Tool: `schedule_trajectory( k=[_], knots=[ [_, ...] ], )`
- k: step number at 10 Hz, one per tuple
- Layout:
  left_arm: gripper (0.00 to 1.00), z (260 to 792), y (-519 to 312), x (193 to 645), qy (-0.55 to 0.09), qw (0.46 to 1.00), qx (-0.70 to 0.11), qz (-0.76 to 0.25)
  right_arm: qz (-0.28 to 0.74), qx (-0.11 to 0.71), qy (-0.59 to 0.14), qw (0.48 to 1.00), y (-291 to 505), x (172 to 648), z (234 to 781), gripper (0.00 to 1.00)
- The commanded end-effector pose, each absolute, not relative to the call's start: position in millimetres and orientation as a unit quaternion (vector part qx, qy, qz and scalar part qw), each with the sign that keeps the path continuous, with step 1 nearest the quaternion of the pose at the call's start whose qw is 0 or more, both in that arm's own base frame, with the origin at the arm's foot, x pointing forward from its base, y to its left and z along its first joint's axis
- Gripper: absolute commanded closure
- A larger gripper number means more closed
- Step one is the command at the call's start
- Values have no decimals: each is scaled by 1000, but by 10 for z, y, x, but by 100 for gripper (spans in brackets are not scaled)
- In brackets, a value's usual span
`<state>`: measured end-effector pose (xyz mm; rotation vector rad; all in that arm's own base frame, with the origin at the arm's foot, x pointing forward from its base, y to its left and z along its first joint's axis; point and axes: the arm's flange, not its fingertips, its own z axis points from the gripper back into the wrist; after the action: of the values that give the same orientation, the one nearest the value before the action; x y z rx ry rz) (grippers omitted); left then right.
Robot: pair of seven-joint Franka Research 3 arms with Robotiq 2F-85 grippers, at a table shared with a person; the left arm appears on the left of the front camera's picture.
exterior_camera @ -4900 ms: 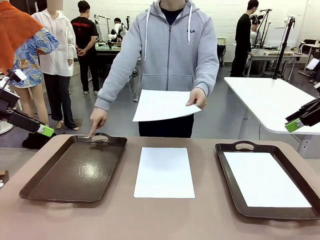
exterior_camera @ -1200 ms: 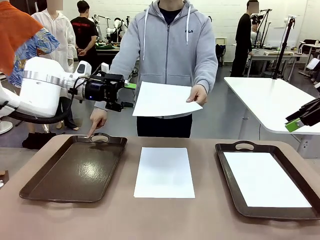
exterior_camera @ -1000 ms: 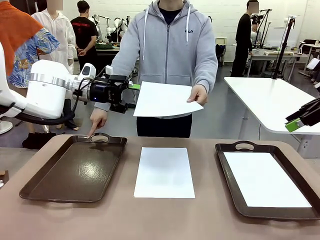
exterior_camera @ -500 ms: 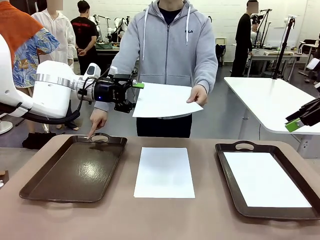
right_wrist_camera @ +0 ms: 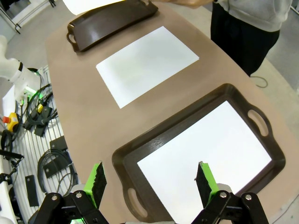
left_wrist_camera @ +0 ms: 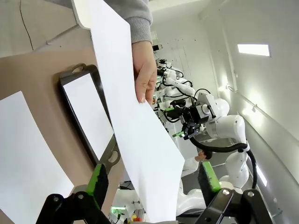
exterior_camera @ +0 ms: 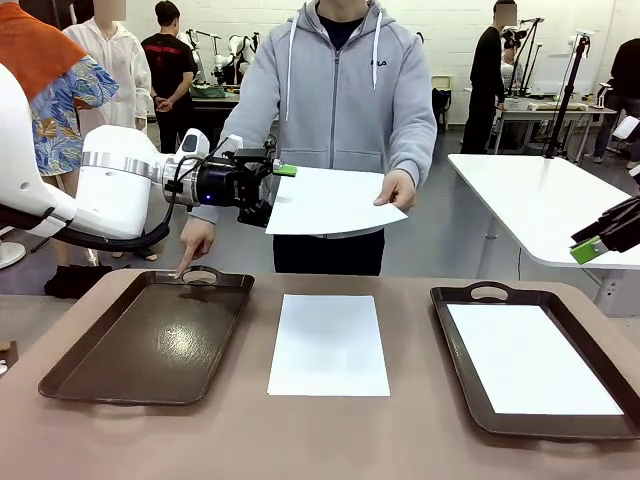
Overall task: Sort the A4 documents.
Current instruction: Receive the A4 Paper.
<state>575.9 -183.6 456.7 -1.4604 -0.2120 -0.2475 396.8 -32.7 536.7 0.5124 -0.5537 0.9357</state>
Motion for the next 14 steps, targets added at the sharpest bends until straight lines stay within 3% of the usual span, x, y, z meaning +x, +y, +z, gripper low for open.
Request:
schedule_trajectory(
  k=[1, 2, 3, 4, 5, 6, 7, 8, 9, 10, 12, 14],
  knots=[
    [0, 4574, -1880, 5816, -88, 720, -680, -103, 441, 242, -259, 825, -324, 3971, 5355, 0],
    [17, 4584, -1881, 5805, -97, 720, -678, -112, 441, 242, -259, 825, -324, 3971, 5355, 0],
    [19, 4603, -1884, 5789, -96, 719, -679, -117, 441, 242, -259, 825, -324, 3971, 5355, 0],
    [36, 4613, -1879, 5784, -96, 718, -679, -120, 441, 242, -259, 825, -324, 3971, 5355, 0],
    [38, 4600, -1875, 5779, -95, 714, -683, -122, 441, 242, -259, 825, -324, 3971, 5355, 0],
    [55, 4592, -1865, 5776, -97, 711, -686, -120, 441, 242, -259, 825, -324, 3971, 5355, 0],
    [57, 4600, -1868, 5770, -100, 711, -686, -120, 441, 242, -259, 825, -324, 3971, 5355, 0],
    [74, 4604, -1865, 5771, -100, 710, -686, -121, 441, 242, -259, 825, -324, 3971, 5355, 0],
    [76, 4595, -1868, 5770, -100, 710, -686, -119, 441, 242, -259, 825, -324, 3971, 5355, 0],
    [93, 4591, -1868, 5768, -99, 710, -686, -121, 441, 242, -259, 825, -324, 3971, 5355, 0],
    [100, 4614, -1863, 5761, -102, 712, -684, -123, 441, 242, -259, 825, -324, 3971, 5355, 0],
    [100, 4633, -1861, 5757, -104, 714, -682, -124, 441, 242, -259, 825, -324, 3971, 5355, 0]
  ],
)
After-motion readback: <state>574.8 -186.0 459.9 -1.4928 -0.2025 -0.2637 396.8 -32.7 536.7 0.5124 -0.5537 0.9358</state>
